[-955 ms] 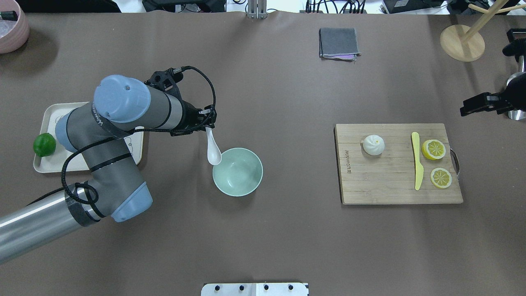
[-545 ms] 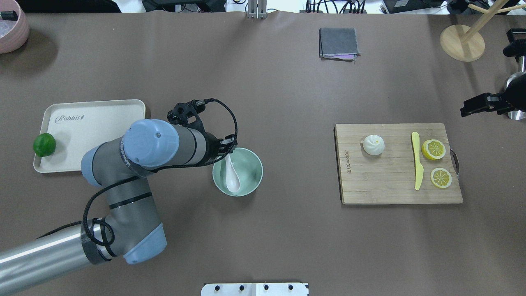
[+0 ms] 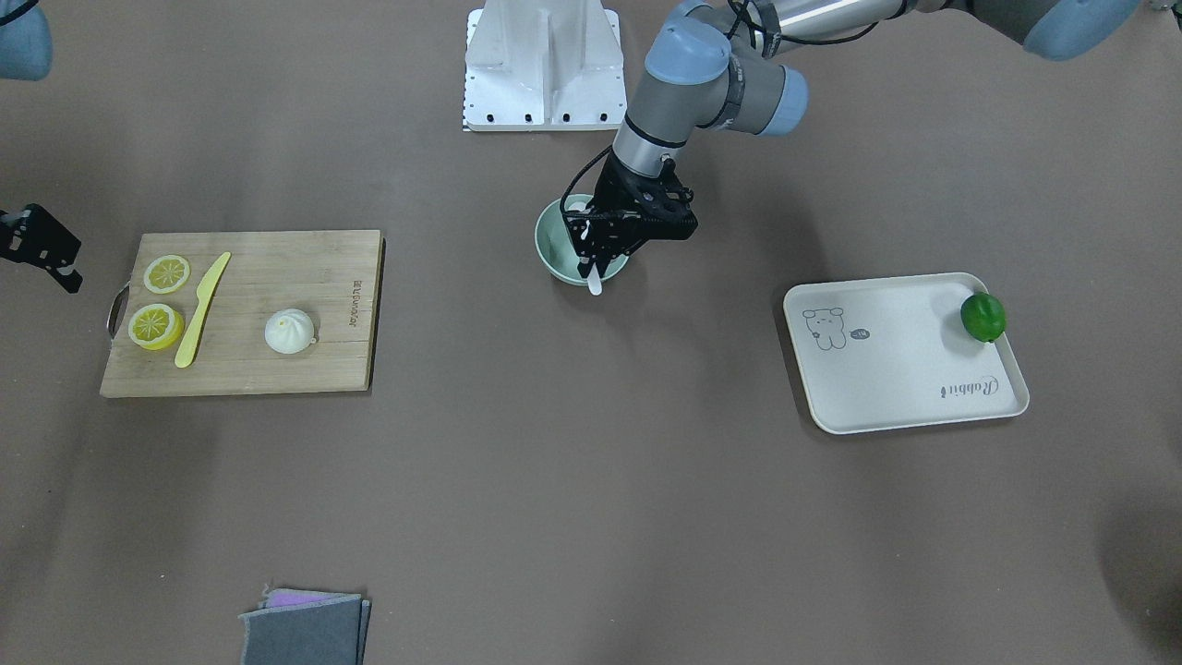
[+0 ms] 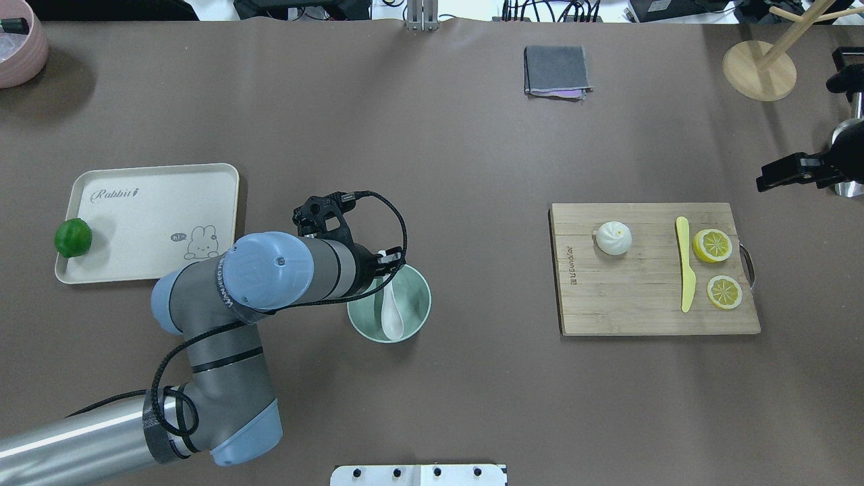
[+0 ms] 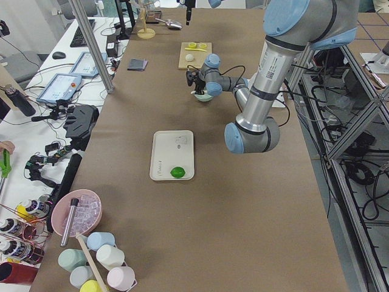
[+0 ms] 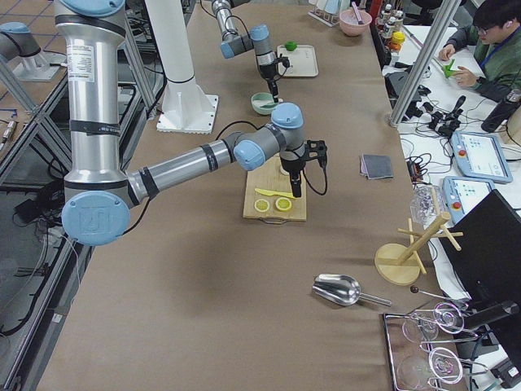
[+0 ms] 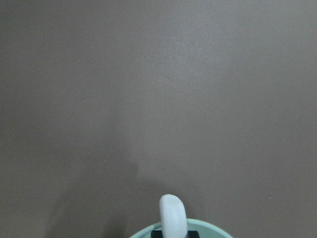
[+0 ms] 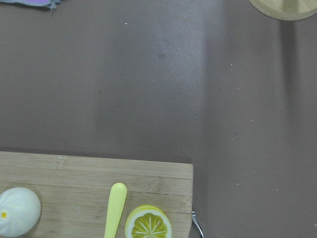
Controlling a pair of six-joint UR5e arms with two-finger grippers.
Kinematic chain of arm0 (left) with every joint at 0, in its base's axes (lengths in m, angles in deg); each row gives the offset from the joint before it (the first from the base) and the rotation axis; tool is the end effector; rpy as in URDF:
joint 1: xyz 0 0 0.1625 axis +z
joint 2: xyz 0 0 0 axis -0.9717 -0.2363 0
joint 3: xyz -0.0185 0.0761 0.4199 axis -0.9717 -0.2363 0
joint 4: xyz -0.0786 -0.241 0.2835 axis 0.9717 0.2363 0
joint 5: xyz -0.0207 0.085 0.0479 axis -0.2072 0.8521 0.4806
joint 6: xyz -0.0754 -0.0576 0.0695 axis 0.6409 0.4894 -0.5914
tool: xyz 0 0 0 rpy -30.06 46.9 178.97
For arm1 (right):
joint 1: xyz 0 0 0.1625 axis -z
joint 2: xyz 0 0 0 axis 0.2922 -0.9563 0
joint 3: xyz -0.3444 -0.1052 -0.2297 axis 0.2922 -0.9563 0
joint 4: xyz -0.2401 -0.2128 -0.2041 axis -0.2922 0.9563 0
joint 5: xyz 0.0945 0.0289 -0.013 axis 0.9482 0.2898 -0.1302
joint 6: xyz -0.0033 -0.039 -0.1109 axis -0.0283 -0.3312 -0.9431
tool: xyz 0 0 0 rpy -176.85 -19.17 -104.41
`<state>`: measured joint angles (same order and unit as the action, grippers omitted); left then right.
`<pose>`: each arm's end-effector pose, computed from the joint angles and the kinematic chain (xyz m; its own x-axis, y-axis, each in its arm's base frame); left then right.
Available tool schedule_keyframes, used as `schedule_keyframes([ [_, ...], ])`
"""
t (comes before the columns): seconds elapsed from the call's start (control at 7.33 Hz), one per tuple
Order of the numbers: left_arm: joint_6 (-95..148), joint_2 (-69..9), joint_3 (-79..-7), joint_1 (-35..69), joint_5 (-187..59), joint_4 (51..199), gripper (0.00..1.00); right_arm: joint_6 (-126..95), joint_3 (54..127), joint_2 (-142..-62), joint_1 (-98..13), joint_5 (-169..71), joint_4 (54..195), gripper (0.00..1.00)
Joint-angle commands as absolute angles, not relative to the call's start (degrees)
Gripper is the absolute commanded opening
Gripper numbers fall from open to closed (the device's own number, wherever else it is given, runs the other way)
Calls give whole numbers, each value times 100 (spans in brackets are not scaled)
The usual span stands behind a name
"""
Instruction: Put spoon and bun in bowl
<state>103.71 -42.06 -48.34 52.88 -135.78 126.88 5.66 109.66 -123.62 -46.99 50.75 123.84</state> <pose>0.5487 -0.3758 0.2658 0.3592 -0.1983 -0.9119 0.3622 0.9302 -0.0596 -0.1403 -0.4463 0.4864 0.7113 -0.0591 0.7004 -0.0941 0.9795 0.1783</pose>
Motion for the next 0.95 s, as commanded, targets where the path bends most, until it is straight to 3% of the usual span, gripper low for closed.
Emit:
schedule_keyframes([
  [0.0, 10349, -4211, -4921, 5234, -13566, 12683, 97, 574, 10963, -12358, -4699, 5075, 12375, 100],
  [0.27, 10271, -4159, -5166, 5077, -13697, 12570, 97, 574, 10963, -12332, -4699, 5066, 12384, 100],
  [0.55, 8949, -3941, -5675, 4219, -14817, 11511, 98, 922, 10971, -12227, -4612, 5040, 12384, 100],
  [0.82, 6950, -3275, -5704, 3017, -15855, 11250, 98, 2167, 11015, -11859, -3721, 4105, 12401, 100],
])
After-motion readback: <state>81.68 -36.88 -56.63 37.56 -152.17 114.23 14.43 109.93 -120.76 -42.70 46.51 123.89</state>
